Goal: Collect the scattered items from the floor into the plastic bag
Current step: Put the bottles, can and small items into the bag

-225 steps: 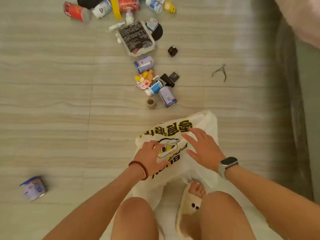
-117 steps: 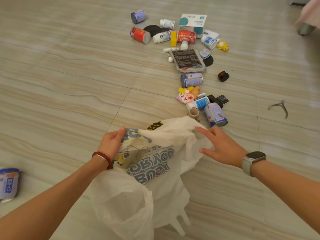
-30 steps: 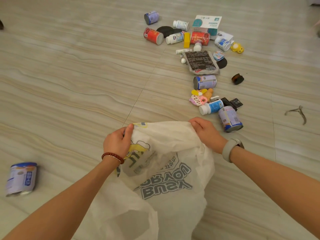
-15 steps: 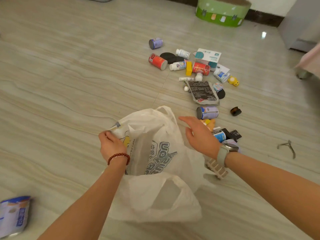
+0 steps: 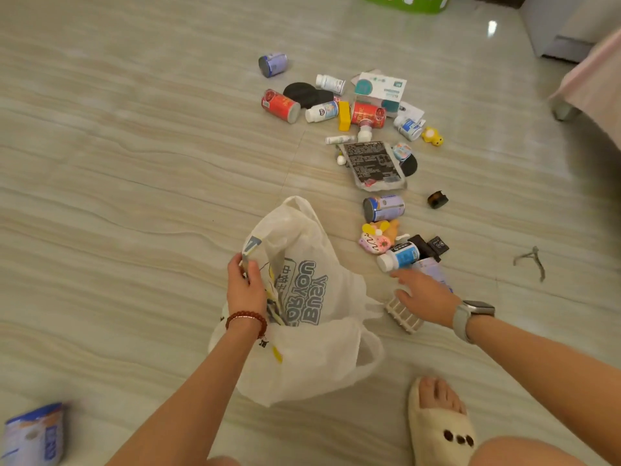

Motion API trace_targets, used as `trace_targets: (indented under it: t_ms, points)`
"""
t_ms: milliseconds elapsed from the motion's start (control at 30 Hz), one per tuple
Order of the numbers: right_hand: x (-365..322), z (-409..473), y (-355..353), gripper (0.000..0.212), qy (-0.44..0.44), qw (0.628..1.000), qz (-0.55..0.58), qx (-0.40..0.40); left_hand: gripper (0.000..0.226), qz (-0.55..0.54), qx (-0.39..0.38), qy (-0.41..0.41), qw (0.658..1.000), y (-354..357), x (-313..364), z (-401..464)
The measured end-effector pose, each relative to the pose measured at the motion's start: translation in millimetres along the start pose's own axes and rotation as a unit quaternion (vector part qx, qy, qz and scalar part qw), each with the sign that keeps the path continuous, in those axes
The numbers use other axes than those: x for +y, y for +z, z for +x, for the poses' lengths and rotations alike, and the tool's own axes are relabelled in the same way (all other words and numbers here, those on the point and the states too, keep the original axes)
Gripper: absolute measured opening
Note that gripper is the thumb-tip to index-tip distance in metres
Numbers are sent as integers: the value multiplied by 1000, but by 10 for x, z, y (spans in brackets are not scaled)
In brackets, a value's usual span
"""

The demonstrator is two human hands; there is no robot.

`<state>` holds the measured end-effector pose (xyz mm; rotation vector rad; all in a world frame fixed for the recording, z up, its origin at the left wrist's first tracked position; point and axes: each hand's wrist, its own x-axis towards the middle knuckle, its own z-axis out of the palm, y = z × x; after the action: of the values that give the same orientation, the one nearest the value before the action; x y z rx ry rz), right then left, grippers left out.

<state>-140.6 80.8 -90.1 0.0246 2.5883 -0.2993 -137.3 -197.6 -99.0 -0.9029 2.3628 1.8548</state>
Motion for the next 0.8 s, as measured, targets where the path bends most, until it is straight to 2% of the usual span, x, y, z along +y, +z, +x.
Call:
trace_targets:
  t_ms: [100, 200, 267, 333, 400, 433, 467, 533, 567, 633, 667, 733, 800]
  points:
    - [252, 146, 471, 56, -18, 995, -65, -73, 42, 113, -1, 75, 991, 124, -121, 40]
    - [453, 285, 757, 63, -34, 993, -89, -71, 38, 177, 12, 88, 980, 238, -211, 78]
    - [502, 376, 789, 62, -21, 998, -18, -50, 35, 221, 16, 82, 972, 320, -223, 127]
    - [470, 487, 725, 60, -45, 995, 91, 9, 32, 258, 18, 74, 963, 401, -205, 205]
    - [260, 589, 598, 60, -103, 965, 227, 79, 31, 285, 12, 71, 956, 448, -168, 262]
    - [102, 656, 514, 61, -135, 944, 290, 83, 31, 293, 12, 72, 953, 485, -143, 292]
    - [-75, 719, 444, 63, -158, 921, 353, 55, 30, 299, 14, 72, 952, 519, -110, 315]
    - [-407, 810, 304, 65, -175, 867, 461, -73, 30, 307, 21, 68, 949, 568, -25, 351]
    - [-508, 847, 260, 63, -185, 848, 480, -131, 30, 309, 25, 65, 948, 580, 21, 366]
    - [-543, 889, 197, 52, -224, 851, 448, -157, 34, 324, 28, 55, 944, 589, 103, 390]
    - [-478, 913, 180, 46, -235, 862, 430, -130, 38, 338, 26, 47, 940, 596, 131, 399]
    - [-249, 954, 147, 38, -224, 890, 397, -27, 51, 364, 15, 56, 930, 635, 177, 392]
    - [58, 994, 134, 33, -187, 915, 350, 78, 66, 384, 5, 114, 916, 700, 224, 377]
